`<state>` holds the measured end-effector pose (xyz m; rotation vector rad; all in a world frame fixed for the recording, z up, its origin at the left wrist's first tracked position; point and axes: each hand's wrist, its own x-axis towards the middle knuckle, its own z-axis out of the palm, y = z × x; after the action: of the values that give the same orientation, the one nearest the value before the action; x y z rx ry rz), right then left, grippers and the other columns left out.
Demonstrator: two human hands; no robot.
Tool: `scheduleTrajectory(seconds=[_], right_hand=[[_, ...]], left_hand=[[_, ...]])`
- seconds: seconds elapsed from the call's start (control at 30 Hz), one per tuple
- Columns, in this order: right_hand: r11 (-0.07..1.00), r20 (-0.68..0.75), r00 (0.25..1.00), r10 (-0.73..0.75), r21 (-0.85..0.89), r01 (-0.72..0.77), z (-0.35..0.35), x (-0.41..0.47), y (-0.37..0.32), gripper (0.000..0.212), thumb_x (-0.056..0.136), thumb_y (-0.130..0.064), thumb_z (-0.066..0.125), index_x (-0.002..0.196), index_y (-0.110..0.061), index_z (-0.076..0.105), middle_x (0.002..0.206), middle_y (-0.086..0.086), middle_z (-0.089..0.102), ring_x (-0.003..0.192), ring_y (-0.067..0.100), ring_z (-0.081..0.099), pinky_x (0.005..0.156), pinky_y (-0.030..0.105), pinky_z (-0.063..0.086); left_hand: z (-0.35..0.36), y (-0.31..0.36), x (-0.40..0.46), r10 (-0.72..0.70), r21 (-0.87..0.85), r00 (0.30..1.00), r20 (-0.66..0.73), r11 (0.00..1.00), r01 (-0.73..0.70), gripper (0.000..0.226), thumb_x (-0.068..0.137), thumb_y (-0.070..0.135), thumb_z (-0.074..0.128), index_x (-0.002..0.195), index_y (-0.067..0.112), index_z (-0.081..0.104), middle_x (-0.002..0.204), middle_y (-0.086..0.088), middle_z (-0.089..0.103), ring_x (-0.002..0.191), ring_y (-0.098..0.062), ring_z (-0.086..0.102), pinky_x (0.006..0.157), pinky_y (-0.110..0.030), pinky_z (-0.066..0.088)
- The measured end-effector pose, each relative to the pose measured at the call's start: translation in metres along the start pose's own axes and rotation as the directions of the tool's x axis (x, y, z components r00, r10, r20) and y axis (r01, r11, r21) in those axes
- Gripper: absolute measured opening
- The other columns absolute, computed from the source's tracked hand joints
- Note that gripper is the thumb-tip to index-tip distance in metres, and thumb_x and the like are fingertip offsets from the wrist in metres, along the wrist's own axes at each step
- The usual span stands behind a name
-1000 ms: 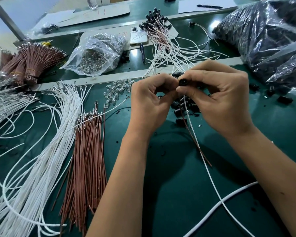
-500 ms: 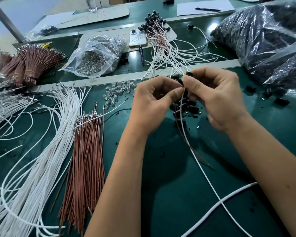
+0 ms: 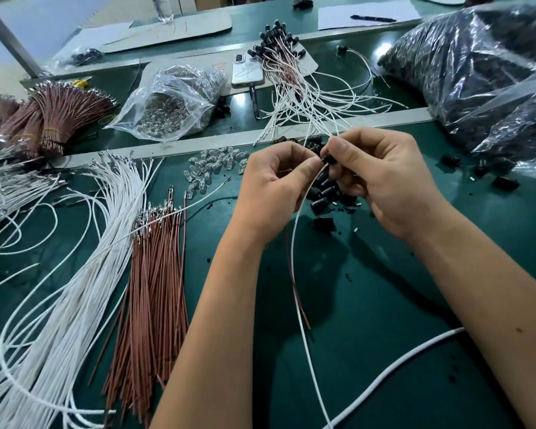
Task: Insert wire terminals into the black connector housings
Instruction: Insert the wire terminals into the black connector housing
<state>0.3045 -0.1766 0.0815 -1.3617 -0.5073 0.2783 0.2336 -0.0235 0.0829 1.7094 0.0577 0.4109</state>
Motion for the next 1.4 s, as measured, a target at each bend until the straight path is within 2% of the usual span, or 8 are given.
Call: scheduleTrajectory(seconds=[0.17,0.37,0.57,0.77,0.97,1.17,1.33,1.4], right_hand=[[1.0,-0.016,1.0,0.006,0.001,-0.006,0.0,0.0,0.001,0.017,0.092,-0.025,0.071,0.078,-0.018,0.077,0.063,0.004,0.065,0.052,0.012,0.05,0.046,0.019,0.036],[1.0,-0.115,0.993,-0.028,0.005,0.029,0.011,-0.003,0.003,0.018,0.1,-0.015,0.067,0.083,-0.011,0.071,0.061,-0.001,0.063,0.054,0.01,0.051,0.05,0.019,0.04],[0.993,-0.189,0.977,0.095,0.083,-0.08,0.018,-0.002,0.003,0.024,0.102,-0.012,0.063,0.079,-0.006,0.068,0.056,-0.002,0.058,0.052,0.008,0.048,0.05,0.018,0.039],[0.973,-0.159,0.972,0.175,0.182,-0.145,0.018,-0.002,0.002,0.025,0.102,-0.01,0.062,0.078,-0.003,0.067,0.055,0.001,0.054,0.049,0.007,0.042,0.045,0.016,0.033],[0.998,-0.07,0.996,0.058,0.013,-0.057,0.014,-0.003,0.003,0.027,0.105,-0.02,0.061,0.079,-0.013,0.062,0.057,-0.002,0.052,0.049,0.01,0.039,0.044,0.02,0.033],[0.997,0.028,0.999,0.019,-0.073,-0.017,0.004,-0.004,-0.001,0.017,0.096,-0.019,0.072,0.081,-0.013,0.067,0.055,0.0,0.054,0.047,0.012,0.04,0.044,0.021,0.03],[0.994,-0.037,0.994,0.104,-0.028,-0.105,0.006,-0.002,-0.001,0.02,0.099,-0.014,0.068,0.08,-0.01,0.066,0.054,-0.001,0.055,0.048,0.012,0.04,0.044,0.02,0.031],[0.993,-0.061,0.991,0.12,0.002,-0.12,0.007,-0.001,-0.001,0.021,0.1,-0.014,0.067,0.08,-0.01,0.067,0.054,-0.002,0.055,0.048,0.011,0.04,0.044,0.02,0.032]], left_hand=[[0.002,0.0,-0.001,0.035,0.06,0.999,0.027,0.998,-0.036,0.014,0.095,0.006,0.064,0.081,0.008,0.066,0.055,0.011,0.049,0.05,-0.009,0.039,0.052,-0.026,0.033],[0.005,-0.001,0.001,0.091,0.121,0.996,-0.021,0.989,-0.088,0.016,0.093,-0.001,0.066,0.078,0.005,0.066,0.049,0.014,0.047,0.048,-0.003,0.038,0.05,-0.018,0.032],[0.007,-0.003,0.001,0.133,0.203,0.99,-0.035,0.971,-0.124,0.012,0.091,-0.001,0.069,0.079,-0.001,0.068,0.061,0.003,0.052,0.057,-0.009,0.042,0.057,-0.023,0.035],[0.004,-0.005,0.002,0.079,0.167,0.997,-0.011,0.983,-0.076,0.014,0.092,0.0,0.067,0.078,0.003,0.066,0.055,0.012,0.046,0.052,-0.007,0.039,0.054,-0.023,0.032],[0.004,-0.005,0.003,0.036,0.151,0.999,0.01,0.988,-0.037,0.014,0.095,0.009,0.06,0.081,0.009,0.061,0.057,0.009,0.047,0.053,-0.017,0.04,0.058,-0.032,0.033],[0.006,-0.003,0.001,0.001,0.129,0.999,0.041,0.992,-0.006,0.023,0.096,0.016,0.059,0.076,0.004,0.057,0.055,0.012,0.042,0.052,-0.009,0.035,0.052,-0.028,0.029],[0.016,-0.001,0.001,0.021,0.11,1.0,-0.017,0.994,-0.019,0.024,0.097,0.005,0.061,0.074,-0.003,0.058,0.064,-0.013,0.05,0.061,-0.017,0.039,0.057,-0.033,0.032],[0.02,0.0,0.0,0.024,0.102,0.998,-0.051,0.995,-0.018,0.024,0.095,0.003,0.061,0.072,0.0,0.056,0.065,-0.015,0.051,0.061,-0.017,0.04,0.057,-0.034,0.033]])
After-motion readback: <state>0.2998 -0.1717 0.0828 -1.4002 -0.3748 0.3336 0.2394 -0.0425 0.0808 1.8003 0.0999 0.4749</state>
